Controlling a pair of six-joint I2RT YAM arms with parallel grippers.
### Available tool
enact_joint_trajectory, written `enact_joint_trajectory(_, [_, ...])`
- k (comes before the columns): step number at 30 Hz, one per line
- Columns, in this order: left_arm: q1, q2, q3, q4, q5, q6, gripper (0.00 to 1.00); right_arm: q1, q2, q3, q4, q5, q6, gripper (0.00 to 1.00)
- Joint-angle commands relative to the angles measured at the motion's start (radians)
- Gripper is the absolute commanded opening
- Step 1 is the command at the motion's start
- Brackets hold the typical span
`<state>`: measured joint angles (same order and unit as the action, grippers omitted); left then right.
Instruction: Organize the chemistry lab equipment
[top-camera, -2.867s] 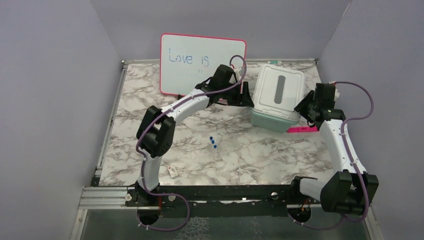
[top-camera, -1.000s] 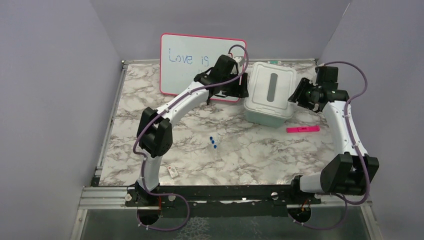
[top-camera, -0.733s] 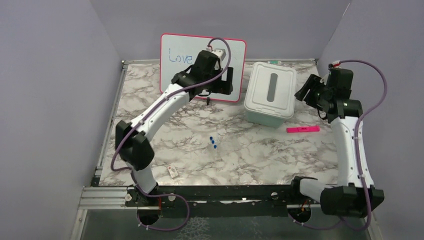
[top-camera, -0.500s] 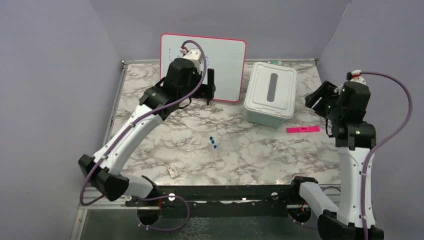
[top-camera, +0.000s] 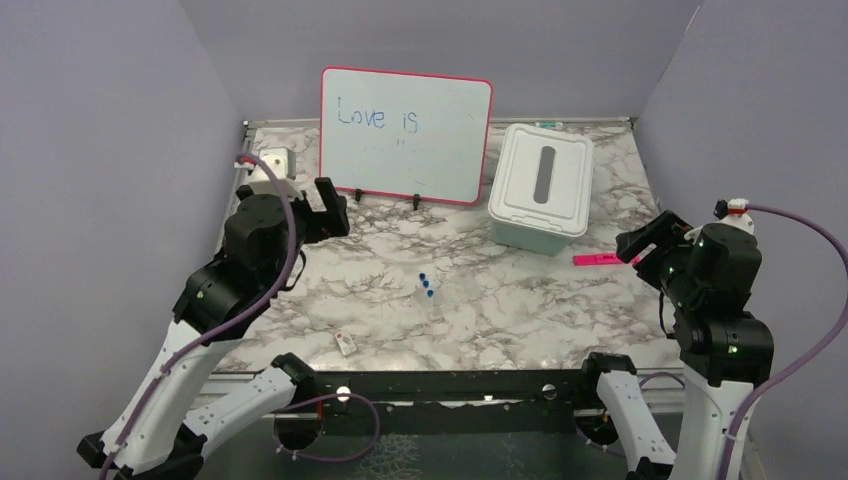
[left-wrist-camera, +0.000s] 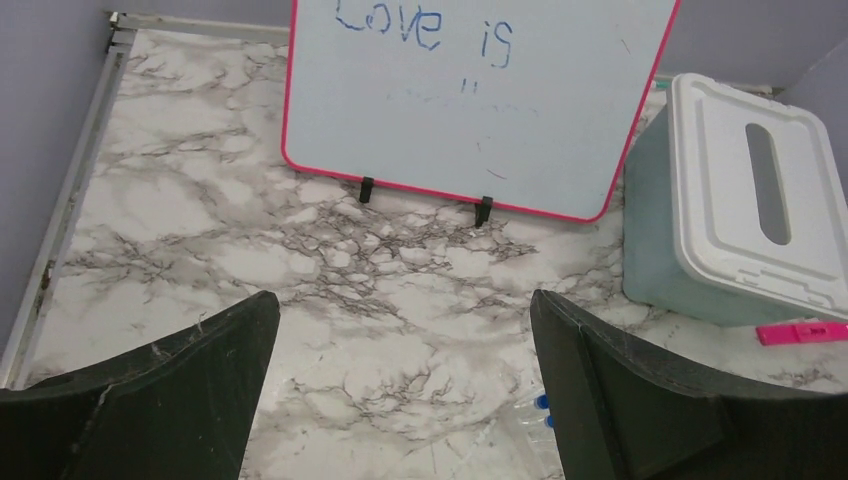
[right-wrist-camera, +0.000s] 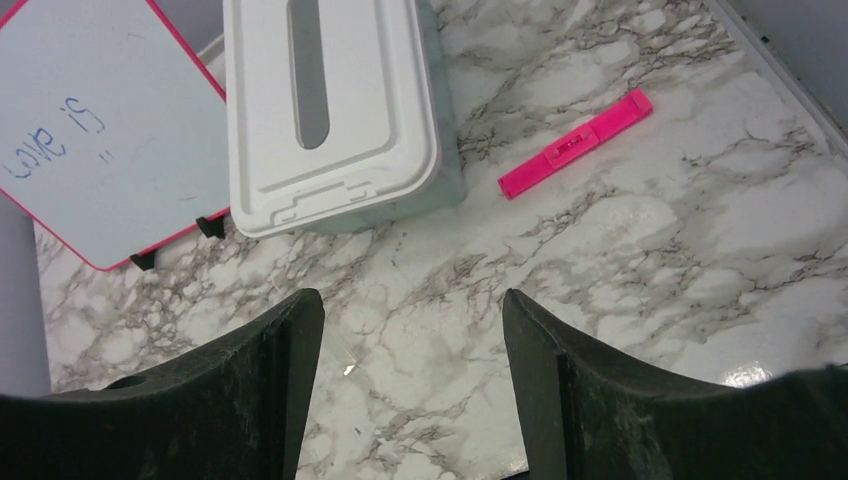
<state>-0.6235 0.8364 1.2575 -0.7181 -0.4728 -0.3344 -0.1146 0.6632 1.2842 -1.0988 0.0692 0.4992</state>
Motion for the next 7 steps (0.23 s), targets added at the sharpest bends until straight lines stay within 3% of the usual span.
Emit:
enact_joint_trajectory(1, [-0.002,-0.072,-0.003,-0.059,-0.09,-0.026,0.99,0.004,-0.024,0.019,-0.086,-0.018,0.024,0.71])
enact_joint_trajectory(7, [-0.002,-0.064,0.022,-0.084,-0.089,-0.025,0.99,0.004,-0.019,0.048,-0.111,-0.027,0.021,0.71])
